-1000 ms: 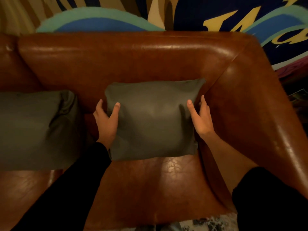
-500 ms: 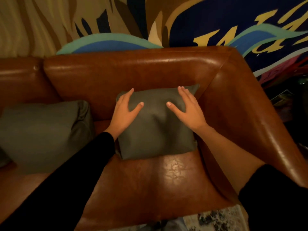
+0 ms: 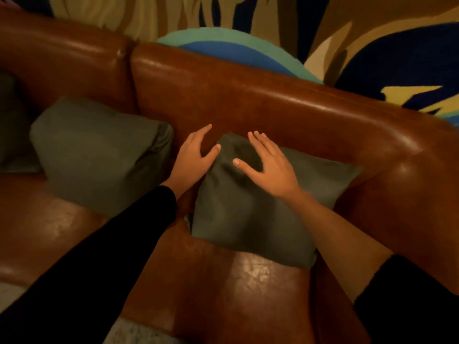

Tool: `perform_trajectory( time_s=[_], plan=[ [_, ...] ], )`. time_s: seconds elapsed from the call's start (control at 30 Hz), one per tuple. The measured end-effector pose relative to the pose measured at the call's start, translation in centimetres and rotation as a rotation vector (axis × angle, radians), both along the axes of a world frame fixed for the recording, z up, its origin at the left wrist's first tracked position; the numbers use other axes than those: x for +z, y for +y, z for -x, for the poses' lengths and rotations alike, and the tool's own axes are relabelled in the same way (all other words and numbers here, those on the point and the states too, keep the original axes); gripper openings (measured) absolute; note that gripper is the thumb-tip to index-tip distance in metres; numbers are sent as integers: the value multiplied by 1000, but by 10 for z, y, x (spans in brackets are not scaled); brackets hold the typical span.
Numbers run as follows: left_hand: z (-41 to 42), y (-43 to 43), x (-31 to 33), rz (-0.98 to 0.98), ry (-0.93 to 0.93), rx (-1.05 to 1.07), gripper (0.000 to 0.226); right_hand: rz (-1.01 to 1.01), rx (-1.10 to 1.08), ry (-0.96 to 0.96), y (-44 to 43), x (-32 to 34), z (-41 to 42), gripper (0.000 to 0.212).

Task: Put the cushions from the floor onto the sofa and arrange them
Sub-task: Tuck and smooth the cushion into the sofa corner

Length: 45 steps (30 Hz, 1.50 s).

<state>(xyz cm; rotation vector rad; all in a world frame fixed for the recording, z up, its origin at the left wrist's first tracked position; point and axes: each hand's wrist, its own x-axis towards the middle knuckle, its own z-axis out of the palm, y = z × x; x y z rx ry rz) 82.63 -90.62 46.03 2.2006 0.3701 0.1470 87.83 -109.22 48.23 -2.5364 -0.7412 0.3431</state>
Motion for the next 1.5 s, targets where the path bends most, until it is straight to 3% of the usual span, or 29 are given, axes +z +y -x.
perform_trajectory(
  time_s=[0.1,0.2,0.43,0.63,0.83,0.97,1.1,1.17,1.27,1.3,1.37,1.43,1.5],
  plan=[
    [-3,9,-24,76,52,93,52,71,103,-14,18,-18,-6,79],
    [-16,17,-49,298,191,206,44,163,187,-57,37,-35,-15,83],
    [-53,27,-99,413,292,-3,26,254,224,-90,65,-59,-38,98],
    [-71,37,-114,451,330,-209,23,288,239,-184,68,-65,-43,96],
    [-79,53,-115,423,560,-410,37,309,235,-277,68,-77,-41,84],
    [-83,56,-125,308,393,-375,31,307,225,-277,71,-78,-44,85],
    [-86,74,-119,505,265,-162,14,303,171,-282,73,-82,-46,85],
    [-86,81,-110,646,298,-77,21,305,152,-286,75,-82,-46,85],
    [-88,86,-95,922,420,3,15,314,149,-295,75,-82,-43,86],
    [-91,85,-90,946,470,-4,24,318,146,-289,75,-81,-42,87],
    [-95,81,-84,752,525,-110,33,320,138,-275,73,-81,-41,89],
    [-100,78,-80,478,488,-248,25,328,134,-273,72,-79,-40,92],
    [-101,79,-72,337,507,-363,26,339,125,-269,72,-78,-39,95]
  ],
)
